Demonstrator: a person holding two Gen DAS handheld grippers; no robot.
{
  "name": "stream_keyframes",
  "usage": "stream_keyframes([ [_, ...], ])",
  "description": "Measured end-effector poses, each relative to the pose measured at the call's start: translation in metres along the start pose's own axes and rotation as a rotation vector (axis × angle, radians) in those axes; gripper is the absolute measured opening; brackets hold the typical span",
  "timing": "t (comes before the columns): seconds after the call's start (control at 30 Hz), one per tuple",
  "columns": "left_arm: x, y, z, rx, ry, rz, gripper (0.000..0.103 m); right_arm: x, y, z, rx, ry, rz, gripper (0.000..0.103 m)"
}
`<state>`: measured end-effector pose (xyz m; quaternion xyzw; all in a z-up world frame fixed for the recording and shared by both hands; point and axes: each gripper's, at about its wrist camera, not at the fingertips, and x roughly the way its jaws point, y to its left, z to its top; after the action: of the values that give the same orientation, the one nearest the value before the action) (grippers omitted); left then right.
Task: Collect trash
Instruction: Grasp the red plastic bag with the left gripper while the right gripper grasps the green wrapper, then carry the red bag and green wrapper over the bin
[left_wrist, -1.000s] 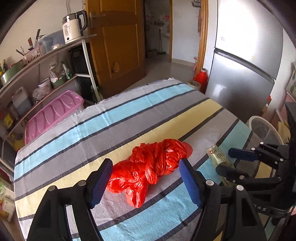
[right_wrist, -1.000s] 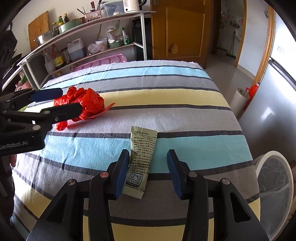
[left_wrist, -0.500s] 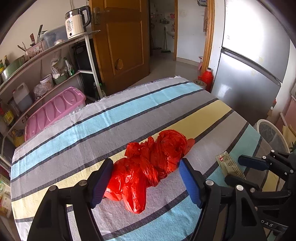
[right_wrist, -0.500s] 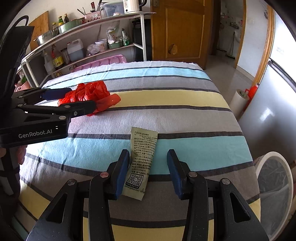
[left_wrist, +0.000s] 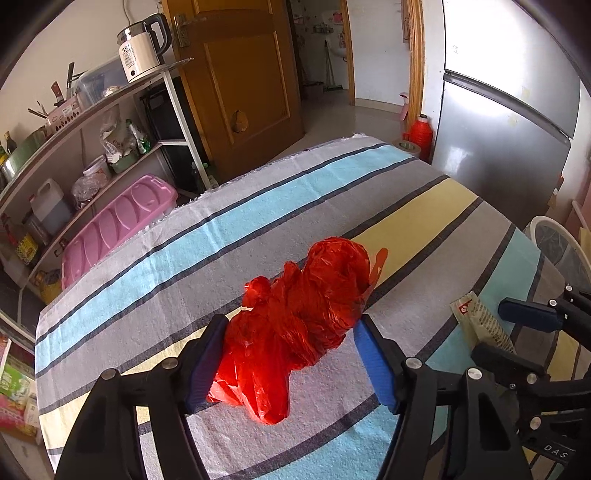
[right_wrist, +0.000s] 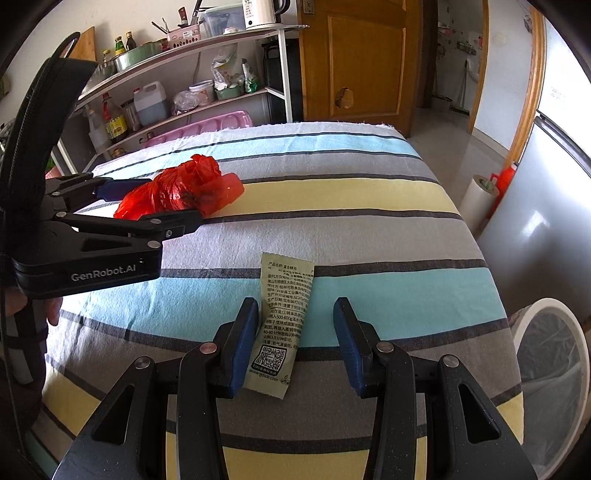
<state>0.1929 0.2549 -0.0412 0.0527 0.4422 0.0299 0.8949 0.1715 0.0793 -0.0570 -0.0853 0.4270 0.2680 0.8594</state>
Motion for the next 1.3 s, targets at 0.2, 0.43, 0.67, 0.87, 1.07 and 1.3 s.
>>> stream_keyframes([
  [0.2, -0.005, 0.0, -0.002, -0.014, 0.008, 0.016, 0.061, 0.0, -0.001, -0.001, 0.003, -0.003, 0.004, 0.043],
  [0.43, -0.019, 0.009, -0.009, -0.104, 0.012, -0.02, 0.056, -0.002, -0.004, -0.002, 0.018, -0.007, 0.011, 0.032],
  [0.67, -0.041, 0.012, -0.032, -0.208, 0.031, -0.086, 0.057, -0.003, -0.001, -0.003, 0.002, -0.01, 0.008, 0.025],
  [0.87, -0.061, 0.005, -0.05, -0.27, 0.035, -0.101, 0.057, -0.007, 0.002, -0.006, -0.013, -0.019, 0.026, 0.023],
  [1.07, -0.079, -0.011, -0.057, -0.281, 0.008, -0.074, 0.057, -0.026, 0.003, -0.012, -0.019, -0.057, 0.039, 0.023],
  [1.3, -0.102, -0.027, -0.057, -0.282, -0.037, -0.059, 0.057, -0.056, -0.009, -0.016, 0.0, -0.11, 0.029, 0.023],
])
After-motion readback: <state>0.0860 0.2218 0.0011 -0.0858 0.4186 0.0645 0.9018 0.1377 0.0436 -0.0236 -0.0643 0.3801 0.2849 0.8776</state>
